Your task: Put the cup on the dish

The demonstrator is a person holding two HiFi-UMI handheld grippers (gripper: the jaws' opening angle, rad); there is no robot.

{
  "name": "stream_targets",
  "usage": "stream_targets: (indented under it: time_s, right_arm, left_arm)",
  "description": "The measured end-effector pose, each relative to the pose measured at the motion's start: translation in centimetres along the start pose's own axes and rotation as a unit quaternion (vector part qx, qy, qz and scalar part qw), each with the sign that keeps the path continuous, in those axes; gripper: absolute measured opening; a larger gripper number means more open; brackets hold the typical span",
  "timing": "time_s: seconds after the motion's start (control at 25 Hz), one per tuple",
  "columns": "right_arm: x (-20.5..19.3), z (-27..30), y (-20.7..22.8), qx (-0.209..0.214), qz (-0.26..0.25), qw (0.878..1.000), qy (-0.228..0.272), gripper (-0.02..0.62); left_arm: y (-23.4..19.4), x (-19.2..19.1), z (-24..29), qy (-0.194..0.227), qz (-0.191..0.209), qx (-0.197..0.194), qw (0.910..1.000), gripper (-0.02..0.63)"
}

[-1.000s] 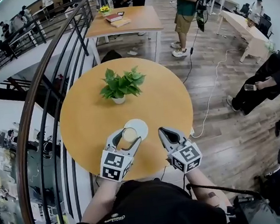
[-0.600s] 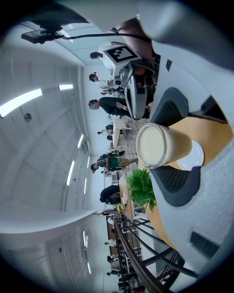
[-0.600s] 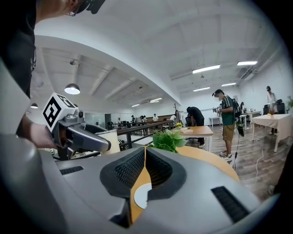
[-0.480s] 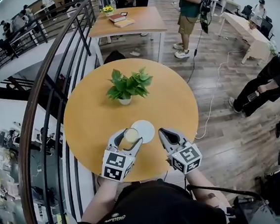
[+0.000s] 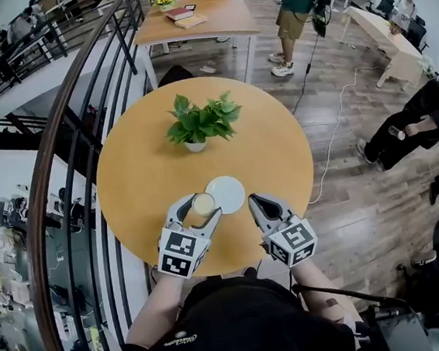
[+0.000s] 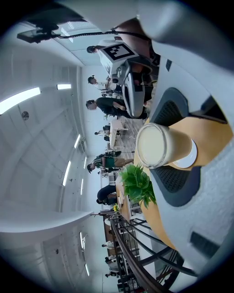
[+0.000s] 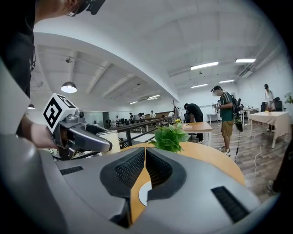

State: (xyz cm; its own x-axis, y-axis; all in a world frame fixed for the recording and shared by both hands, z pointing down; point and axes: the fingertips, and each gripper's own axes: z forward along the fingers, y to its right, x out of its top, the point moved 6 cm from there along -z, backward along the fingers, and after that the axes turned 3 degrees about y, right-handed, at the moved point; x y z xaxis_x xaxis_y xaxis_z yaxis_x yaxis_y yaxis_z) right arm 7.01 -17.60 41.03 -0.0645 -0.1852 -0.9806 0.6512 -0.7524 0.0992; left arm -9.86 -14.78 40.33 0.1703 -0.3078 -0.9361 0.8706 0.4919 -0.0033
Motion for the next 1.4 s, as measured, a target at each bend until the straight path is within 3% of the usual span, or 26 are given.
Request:
stream_targets:
  time_s: [0.36, 0.56, 0.92, 1.4]
  right_arm:
    - [-2.6, 0.0, 0.7, -0.014, 0.028, 0.999, -0.029, -0.003]
    - [-5.9, -0.6, 0.8, -0.021, 0.053, 0.996, -0.064, -0.003]
    - [-11.1, -0.7, -0.2, -0.003, 0.073, 0.991, -0.114, -0.003]
    - [-13.1, -0.6, 0.6, -0.016, 0.088, 0.987, -0.134, -0.003]
  left_arm:
    - [-0.1, -2.2, 1.3, -0.029, -0.013, -0.017, 0.9993, 0.266]
    - [0.4, -4.2, 2.1, -0.052, -0.019, -0.026, 0.9981, 0.266]
    - [0.5, -8.7, 3.7, -0.082, -0.037, -0.025, 0.9957, 0.265]
    - [0.1, -11.4, 7.2, -0.104, -0.053, -0.044, 0.9922, 0.265]
